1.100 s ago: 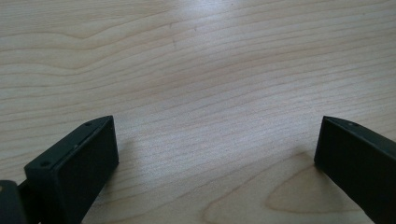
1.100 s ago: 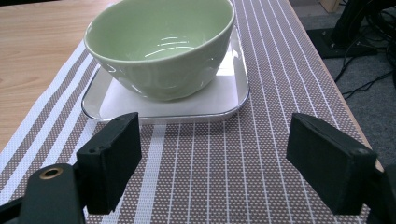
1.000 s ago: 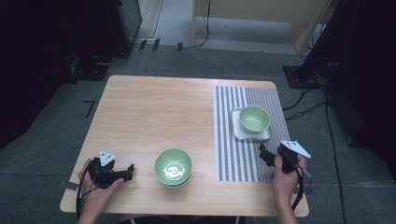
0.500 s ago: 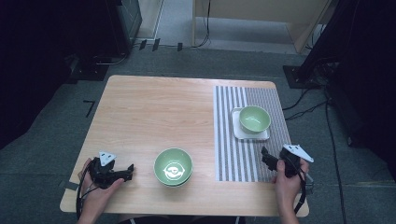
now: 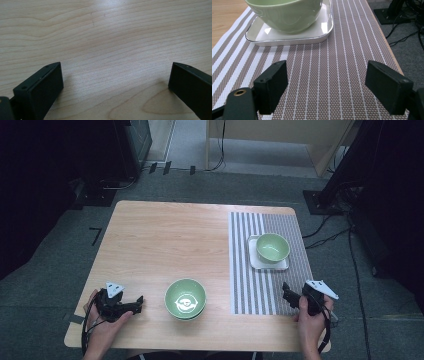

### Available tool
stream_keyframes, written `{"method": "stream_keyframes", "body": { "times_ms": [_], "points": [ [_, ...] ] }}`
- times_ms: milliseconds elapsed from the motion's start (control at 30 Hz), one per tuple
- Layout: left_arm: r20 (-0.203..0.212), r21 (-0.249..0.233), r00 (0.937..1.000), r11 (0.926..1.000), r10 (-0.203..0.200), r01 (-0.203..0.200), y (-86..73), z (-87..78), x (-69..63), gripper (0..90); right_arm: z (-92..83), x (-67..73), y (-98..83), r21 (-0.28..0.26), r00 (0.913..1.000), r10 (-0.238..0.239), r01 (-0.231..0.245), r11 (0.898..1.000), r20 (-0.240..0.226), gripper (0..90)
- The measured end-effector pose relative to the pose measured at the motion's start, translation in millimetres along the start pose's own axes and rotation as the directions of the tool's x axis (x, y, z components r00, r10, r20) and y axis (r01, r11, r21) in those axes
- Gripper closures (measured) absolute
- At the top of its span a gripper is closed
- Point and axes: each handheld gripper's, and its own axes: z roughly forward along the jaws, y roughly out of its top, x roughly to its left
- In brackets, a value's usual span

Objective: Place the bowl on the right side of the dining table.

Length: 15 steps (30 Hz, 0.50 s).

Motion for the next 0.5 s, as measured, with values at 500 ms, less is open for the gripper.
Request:
{"method": "stream_keyframes", "body": {
  "times_ms": [500],
  "points": [
    [0.0,0.0,1.0,1.0,0.0,0.0,0.0,0.0,0.0,0.0,-5.2,-7.6,-8.9,0.019,1.0,-0.002,0.002,1.0,0.006,18.1]
  ]
}}
